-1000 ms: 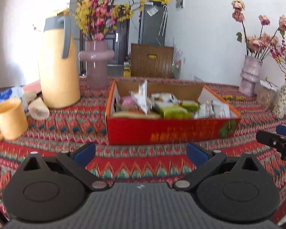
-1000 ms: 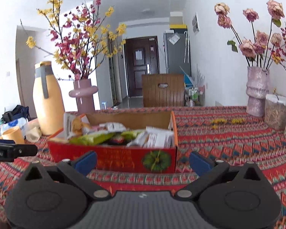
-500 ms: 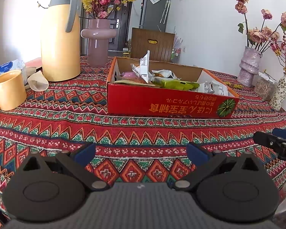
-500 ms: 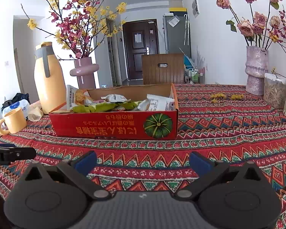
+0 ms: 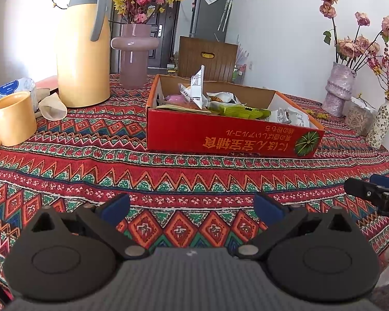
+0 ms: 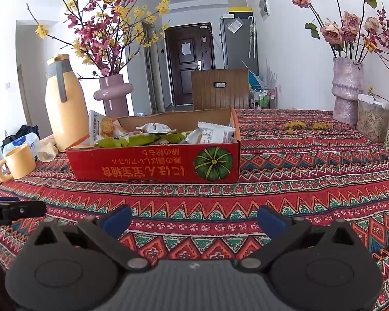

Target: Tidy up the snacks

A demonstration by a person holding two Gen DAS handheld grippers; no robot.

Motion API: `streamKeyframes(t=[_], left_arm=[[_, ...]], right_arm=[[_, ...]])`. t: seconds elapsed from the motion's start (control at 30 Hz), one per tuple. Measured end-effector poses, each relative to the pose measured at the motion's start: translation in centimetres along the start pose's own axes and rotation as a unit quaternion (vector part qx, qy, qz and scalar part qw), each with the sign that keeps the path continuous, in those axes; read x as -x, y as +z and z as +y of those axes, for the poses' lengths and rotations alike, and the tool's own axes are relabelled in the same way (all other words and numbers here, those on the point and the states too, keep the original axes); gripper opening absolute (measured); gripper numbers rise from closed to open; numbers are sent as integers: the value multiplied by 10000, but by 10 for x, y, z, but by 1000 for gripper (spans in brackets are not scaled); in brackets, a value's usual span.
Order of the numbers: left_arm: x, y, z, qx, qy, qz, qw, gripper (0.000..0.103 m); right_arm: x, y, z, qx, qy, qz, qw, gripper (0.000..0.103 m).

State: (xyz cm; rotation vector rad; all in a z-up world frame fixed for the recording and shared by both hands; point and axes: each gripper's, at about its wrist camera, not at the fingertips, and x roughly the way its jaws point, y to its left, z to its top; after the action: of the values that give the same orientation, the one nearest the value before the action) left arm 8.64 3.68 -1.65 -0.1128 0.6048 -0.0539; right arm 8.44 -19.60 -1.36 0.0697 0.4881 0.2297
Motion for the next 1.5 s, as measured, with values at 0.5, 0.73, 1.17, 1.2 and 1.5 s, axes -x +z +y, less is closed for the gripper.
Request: streamKeyframes(t=[0.5, 0.73, 1.17, 1.2, 1.5], left_arm=[[1, 0, -3, -34, -31, 2, 10000, 103], [1, 0, -3, -40, -37, -13, 10000, 103], [4, 1, -2, -61, -82, -74, 9999, 103], [4, 1, -2, -63, -81, -79, 9999, 103], [5, 0, -1, -52, -57, -136, 9999, 103]], right_arm=[[0, 0, 0, 0, 2, 1, 10000, 103], [0, 0, 0, 2, 3, 2, 10000, 103], [0, -1, 0, 3, 2, 4, 10000, 103], [0, 0, 0, 1, 1, 3, 10000, 103], [1, -2, 1, -1, 2, 14, 10000, 103]])
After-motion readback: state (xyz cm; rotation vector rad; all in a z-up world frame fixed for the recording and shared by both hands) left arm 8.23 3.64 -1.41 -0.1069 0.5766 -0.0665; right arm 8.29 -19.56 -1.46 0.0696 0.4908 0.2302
